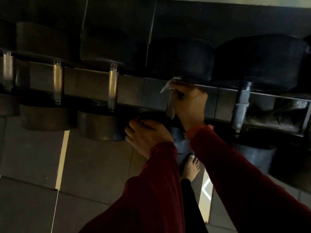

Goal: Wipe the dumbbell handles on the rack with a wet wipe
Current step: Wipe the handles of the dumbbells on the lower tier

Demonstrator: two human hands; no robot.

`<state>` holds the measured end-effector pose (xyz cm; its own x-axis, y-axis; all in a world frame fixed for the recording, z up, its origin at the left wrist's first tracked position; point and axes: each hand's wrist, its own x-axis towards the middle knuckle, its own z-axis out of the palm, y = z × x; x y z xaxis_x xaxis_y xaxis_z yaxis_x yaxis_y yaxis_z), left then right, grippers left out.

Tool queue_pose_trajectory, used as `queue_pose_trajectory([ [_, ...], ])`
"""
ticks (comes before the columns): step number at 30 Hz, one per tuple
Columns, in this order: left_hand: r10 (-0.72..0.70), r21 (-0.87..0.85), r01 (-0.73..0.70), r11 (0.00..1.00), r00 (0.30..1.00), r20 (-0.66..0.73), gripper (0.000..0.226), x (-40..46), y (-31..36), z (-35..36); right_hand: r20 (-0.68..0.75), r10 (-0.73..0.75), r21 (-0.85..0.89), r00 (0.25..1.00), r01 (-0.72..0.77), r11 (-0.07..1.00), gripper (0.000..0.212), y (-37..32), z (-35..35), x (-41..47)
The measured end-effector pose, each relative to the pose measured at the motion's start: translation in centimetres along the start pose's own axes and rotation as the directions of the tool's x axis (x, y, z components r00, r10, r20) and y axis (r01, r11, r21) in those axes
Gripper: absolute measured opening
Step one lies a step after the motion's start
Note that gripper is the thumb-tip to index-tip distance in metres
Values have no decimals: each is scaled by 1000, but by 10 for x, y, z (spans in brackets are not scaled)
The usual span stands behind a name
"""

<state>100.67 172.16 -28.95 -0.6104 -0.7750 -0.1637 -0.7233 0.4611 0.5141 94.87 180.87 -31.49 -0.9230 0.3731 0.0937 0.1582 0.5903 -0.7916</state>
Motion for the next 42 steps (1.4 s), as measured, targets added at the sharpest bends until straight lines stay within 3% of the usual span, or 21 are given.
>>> queue_pose_trajectory([
  [3, 6, -7, -6, 1000, 1000, -2, 37, 0, 0, 0, -8, 322, 154, 947, -317, 936, 19, -5, -9, -1],
  [6, 14, 14, -13, 1000, 1000, -13, 30, 0, -2, 2, 129, 626, 281, 769, -634, 721, 14, -6, -11, 12],
  [8, 25, 25, -25, 999, 999, -27, 26, 0, -3, 4, 232, 691, 372, 684, -719, 587, 16, -4, -11, 20],
  [11, 30, 36, -29, 999, 999, -28, 25, -1, -3, 4, 279, 699, 420, 658, -739, 527, 21, 8, -5, 23],
  [14, 31, 31, -30, 999, 999, -21, 24, -1, -2, 3, 279, 740, 330, 612, -785, 524, 7, 4, -10, 22],
  [15, 31, 32, -30, 999, 999, -18, 24, -2, -2, 3, 263, 745, 291, 613, -787, 544, 11, 3, -10, 22],
  [17, 29, 28, -28, 999, 1000, -11, 25, -1, -2, 2, 211, 706, 208, 676, -736, 644, 30, -2, -10, 19],
  [19, 31, 23, -31, 999, 999, -11, 27, -1, -1, 2, 130, 659, 208, 741, -671, 712, 31, -6, -5, 17],
  [21, 34, 29, -34, 999, 999, -16, 27, -2, -1, 2, 87, 686, 236, 722, -684, 690, 29, 0, 3, 19],
  [24, 42, 31, -41, 999, 999, -29, 25, -1, -1, 3, 217, 758, 186, 615, -788, 587, 18, 12, -1, 23],
  [27, 33, 26, -32, 999, 999, -20, 29, 0, -1, 3, 382, 671, -3, 636, -725, 688, 18, 27, -3, 17],
  [30, 34, 21, -33, 999, 999, -15, 30, -1, 0, 2, 321, 720, -89, 615, -738, 669, 23, 34, 2, 15],
  [35, 37, 29, -36, 999, 999, -16, 24, 0, -2, 3, 508, 681, -376, 527, -576, 726, 16, 16, -23, 17],
  [36, 40, 29, -40, 999, 999, -18, 25, 0, -1, 3, 534, 679, -354, 504, -596, 721, 8, 14, -23, 20],
  [39, 48, 31, -47, 998, 999, -26, 30, 1, -2, 3, 539, 679, -88, 499, -768, 634, 23, 22, -17, 37],
  [42, 51, 25, -50, 998, 998, -28, 33, 2, -2, 4, 578, 635, 66, 512, -806, 589, 25, 34, -17, 40],
])
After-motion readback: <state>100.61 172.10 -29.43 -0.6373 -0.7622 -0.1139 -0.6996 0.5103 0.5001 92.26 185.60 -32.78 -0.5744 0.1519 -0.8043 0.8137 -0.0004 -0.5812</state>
